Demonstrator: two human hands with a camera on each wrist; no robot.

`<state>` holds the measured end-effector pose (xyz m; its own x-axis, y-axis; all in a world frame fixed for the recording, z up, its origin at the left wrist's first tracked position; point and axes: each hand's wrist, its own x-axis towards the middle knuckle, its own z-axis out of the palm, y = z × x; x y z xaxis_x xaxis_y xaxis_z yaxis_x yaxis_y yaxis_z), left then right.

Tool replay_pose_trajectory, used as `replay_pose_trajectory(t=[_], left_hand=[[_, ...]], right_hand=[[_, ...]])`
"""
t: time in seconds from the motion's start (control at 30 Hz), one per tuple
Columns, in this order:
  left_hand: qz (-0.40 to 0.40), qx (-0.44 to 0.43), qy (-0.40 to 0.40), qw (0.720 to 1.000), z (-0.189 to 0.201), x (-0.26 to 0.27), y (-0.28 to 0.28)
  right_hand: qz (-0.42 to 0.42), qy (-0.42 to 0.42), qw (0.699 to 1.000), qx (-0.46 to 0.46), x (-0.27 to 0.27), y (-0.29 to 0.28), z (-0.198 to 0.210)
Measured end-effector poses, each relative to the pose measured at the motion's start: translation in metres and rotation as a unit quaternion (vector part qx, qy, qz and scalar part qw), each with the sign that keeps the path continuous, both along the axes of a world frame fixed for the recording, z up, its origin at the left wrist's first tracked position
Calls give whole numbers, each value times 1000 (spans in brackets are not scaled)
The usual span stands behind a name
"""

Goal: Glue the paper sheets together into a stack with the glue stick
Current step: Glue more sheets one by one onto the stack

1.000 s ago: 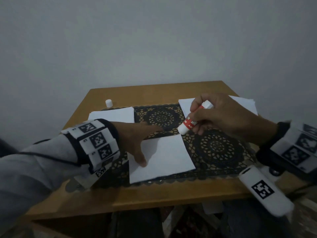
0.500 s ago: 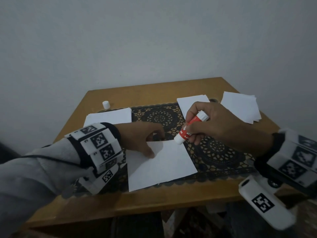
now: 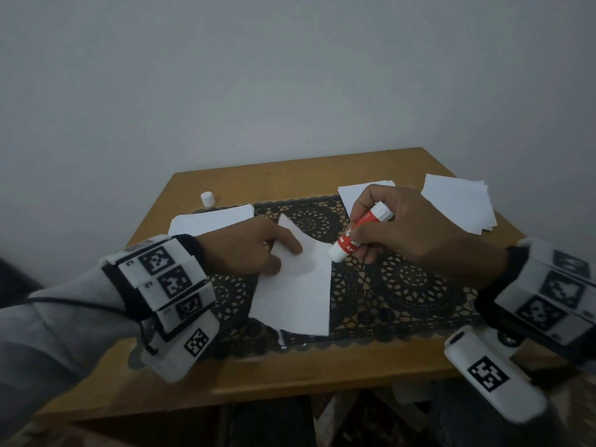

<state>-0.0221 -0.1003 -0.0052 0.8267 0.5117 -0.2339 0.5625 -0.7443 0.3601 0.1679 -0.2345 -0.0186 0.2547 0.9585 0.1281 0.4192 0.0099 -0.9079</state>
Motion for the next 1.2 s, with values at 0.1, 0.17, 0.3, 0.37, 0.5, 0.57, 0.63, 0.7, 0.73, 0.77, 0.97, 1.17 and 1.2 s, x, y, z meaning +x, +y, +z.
replay_pose_trajectory(t=[0.1, 0.17, 0.3, 0.37, 0.5, 0.57, 0.63, 0.7, 0.73, 0.77, 0.97, 1.17, 1.2], left_hand=[[30, -31, 17, 999, -14, -7, 2], [37, -37, 36, 998, -22, -10, -1], [55, -39, 36, 997, -30, -11, -4], [59, -34, 36, 997, -31, -9, -4], [58, -36, 33, 997, -35, -8, -5], [60, -36, 27, 997, -36, -8, -4], [62, -34, 24, 997, -36, -9, -4], [59, -33, 19, 998, -37, -10, -3], [58, -34, 17, 998, -37, -10, -2], [57, -35, 14, 998, -37, -11, -2], [58, -26, -1, 998, -37, -10, -2], [61, -18, -3, 998, -38, -8, -4], [62, -17, -3, 998, -38, -8, -4]], right_hand=[[-23, -49, 999, 7, 1, 8, -5], [-33, -88, 996, 6, 2, 15, -7], [-19, -155, 988, -11, -4, 33, -7], [-10, -187, 982, -13, -9, 44, -7], [9, -245, 969, -21, -16, 65, -7], [16, -265, 964, -29, -19, 71, -11], [18, -283, 958, -35, -21, 74, -16], [18, -294, 955, -35, -21, 75, -18], [20, -296, 954, -35, -22, 74, -18], [20, -296, 954, -37, -22, 74, -18], [34, -307, 950, -49, -27, 56, -19], [62, -289, 952, -73, -39, 30, -17], [66, -288, 952, -79, -41, 26, -16]])
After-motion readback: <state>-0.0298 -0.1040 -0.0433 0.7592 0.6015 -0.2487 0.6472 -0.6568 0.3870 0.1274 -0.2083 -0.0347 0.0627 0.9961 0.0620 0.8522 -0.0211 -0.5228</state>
